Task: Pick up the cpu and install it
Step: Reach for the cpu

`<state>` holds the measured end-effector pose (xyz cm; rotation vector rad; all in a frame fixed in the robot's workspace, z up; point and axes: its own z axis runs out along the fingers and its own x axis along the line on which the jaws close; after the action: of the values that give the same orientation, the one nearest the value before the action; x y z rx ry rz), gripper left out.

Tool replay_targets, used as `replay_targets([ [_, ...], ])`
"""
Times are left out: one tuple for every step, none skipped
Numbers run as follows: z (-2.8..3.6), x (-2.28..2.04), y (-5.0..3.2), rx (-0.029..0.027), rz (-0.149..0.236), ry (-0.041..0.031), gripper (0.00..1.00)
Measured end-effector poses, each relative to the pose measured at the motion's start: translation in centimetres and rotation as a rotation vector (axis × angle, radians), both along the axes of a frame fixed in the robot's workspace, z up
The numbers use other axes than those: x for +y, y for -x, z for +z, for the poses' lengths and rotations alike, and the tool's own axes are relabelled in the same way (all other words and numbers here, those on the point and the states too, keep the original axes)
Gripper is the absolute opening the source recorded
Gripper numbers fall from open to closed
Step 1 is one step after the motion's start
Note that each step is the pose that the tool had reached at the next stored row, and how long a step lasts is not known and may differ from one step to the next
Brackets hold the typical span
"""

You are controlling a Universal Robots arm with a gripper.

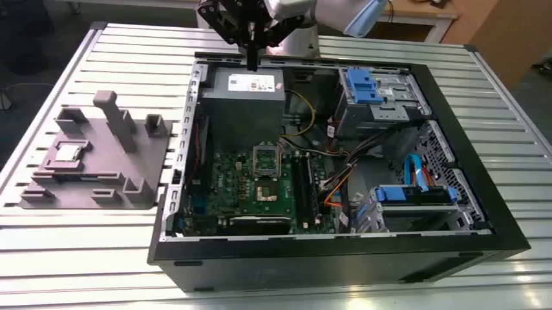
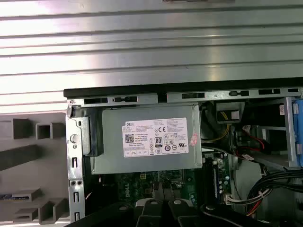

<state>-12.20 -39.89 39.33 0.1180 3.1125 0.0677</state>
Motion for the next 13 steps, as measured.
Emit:
replay_targets([
  [0.0, 0.0, 0.0, 0.0, 0.0, 0.0, 0.1],
  [0.0, 0.0, 0.0, 0.0, 0.0, 0.0, 0.1],
  [0.0, 0.0, 0.05, 0.0, 0.0, 0.0, 0.1],
  [0.0, 0.0, 0.07, -0.0001, 0.0, 0.0, 0.1],
  [0.0, 0.0, 0.09, 0.0, 0.0, 0.0, 0.1],
  [0.0, 0.0, 0.11, 0.0, 0.0, 0.0, 0.1],
  [0.0, 0.0, 0.13, 0.0, 0.0, 0.0, 0.1],
  [0.0, 0.0, 0.16, -0.0001, 0.0, -0.0001, 0.1],
  [0.0, 0.0, 0.17, -0.0001, 0.0, 0.0, 0.1],
  [0.0, 0.0, 0.29, 0.0, 0.0, 0.0, 0.1],
  [0.0, 0.0, 0.53, 0.0, 0.0, 0.0, 0.1],
  [0.0, 0.0, 0.54, 0.0, 0.0, 0.0001, 0.1],
  [0.0, 0.0, 0.56, 0.0, 0.0, 0.0, 0.1],
])
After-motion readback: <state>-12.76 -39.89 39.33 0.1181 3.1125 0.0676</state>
